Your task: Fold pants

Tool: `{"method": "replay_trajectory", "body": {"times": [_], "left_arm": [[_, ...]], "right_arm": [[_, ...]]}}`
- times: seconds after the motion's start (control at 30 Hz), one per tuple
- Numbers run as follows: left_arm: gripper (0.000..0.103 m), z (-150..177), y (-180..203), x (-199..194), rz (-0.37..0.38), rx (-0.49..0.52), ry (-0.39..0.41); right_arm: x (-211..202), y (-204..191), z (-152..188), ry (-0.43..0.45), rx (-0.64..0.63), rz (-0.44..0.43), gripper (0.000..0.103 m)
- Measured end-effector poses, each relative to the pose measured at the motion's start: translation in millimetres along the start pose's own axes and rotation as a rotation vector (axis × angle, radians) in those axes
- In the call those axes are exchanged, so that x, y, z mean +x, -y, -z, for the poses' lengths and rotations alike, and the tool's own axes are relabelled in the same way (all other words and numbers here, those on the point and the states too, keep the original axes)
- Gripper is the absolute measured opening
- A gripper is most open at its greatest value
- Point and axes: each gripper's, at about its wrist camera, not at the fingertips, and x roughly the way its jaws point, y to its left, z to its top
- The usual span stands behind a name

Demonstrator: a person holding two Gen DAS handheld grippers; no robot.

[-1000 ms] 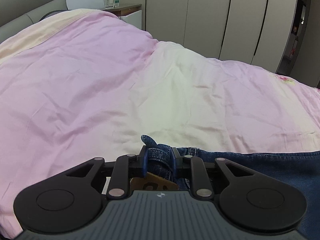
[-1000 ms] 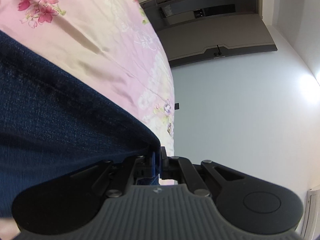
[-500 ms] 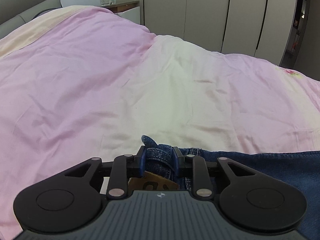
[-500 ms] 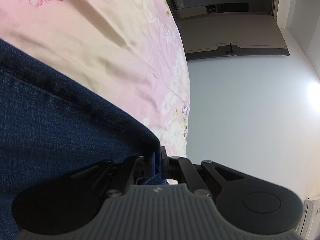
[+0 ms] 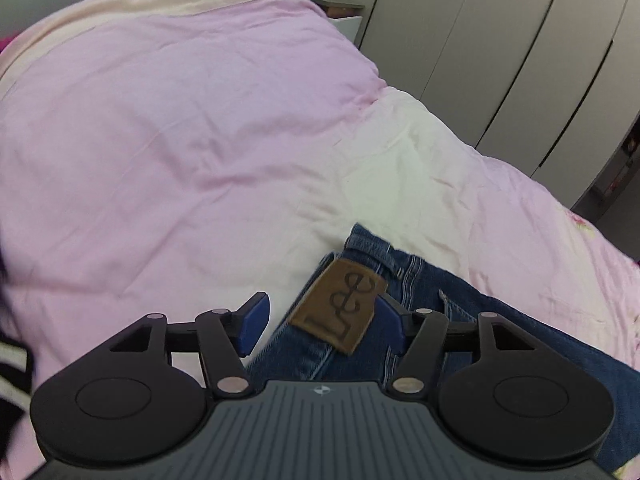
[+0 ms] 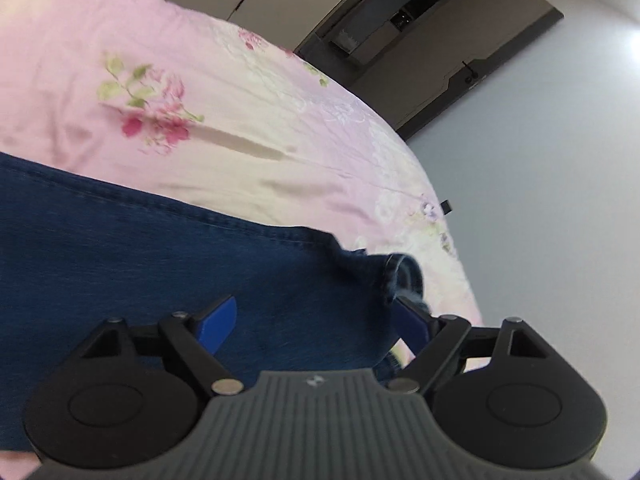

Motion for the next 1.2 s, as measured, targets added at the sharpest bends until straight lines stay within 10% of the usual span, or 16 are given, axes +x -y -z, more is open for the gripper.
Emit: {"method": "replay_trajectory", "body": {"times": [0.23,0.67,1.2], "left_arm": [[0.068,53.8,-30.2,-36.9,0.052,-0.058,-0.083],[0.065,120.8,42.7,-75.6,0.103,0.597,-0.041],[0.081,168.6,42.3,5.9,-0.194,1.543,0.203]], "right_arm": [[-108.6,-55.5,67.1,0.077,0.126,-0.294,0.066],[-314.9,-229.7,125.0,0.222,0.015,-0.888,0.046],[-333.9,-314.3,78.9,0.245,-0.091,-0.899,0.03]]}}
